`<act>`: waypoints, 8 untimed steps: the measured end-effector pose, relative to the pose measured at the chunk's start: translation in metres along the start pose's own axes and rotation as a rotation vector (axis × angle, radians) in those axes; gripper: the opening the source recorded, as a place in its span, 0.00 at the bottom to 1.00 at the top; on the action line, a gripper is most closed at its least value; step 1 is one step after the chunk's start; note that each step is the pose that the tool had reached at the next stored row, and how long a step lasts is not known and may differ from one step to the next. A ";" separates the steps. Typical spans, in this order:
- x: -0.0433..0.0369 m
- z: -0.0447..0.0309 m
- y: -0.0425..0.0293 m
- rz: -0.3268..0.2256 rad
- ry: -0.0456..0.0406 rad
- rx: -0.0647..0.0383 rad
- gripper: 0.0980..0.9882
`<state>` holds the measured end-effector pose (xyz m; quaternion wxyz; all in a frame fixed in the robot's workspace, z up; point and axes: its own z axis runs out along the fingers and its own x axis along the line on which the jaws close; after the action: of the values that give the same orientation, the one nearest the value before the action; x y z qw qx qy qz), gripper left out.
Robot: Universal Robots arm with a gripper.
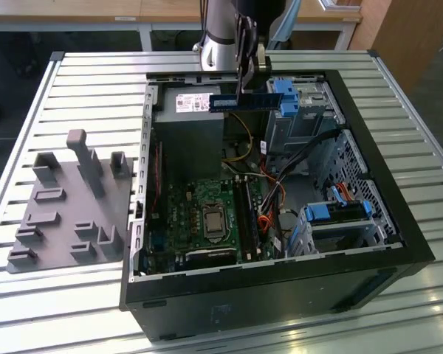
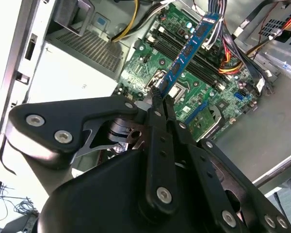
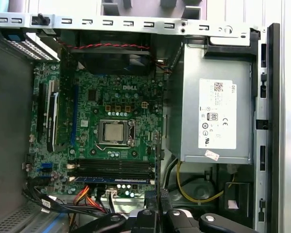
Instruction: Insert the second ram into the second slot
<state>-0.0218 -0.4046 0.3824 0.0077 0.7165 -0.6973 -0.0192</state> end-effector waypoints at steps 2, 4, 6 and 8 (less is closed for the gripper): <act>0.0026 -0.0001 0.0001 0.000 0.0000 0.000 0.04; 0.0048 -0.0001 0.0001 0.000 0.0000 0.000 0.04; 0.0057 0.0000 0.0002 0.000 0.0003 0.000 0.04; 0.0057 0.0001 0.0002 0.013 0.0006 0.000 0.04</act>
<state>-0.0219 -0.4103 0.3822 0.0079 0.7118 -0.7021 -0.0189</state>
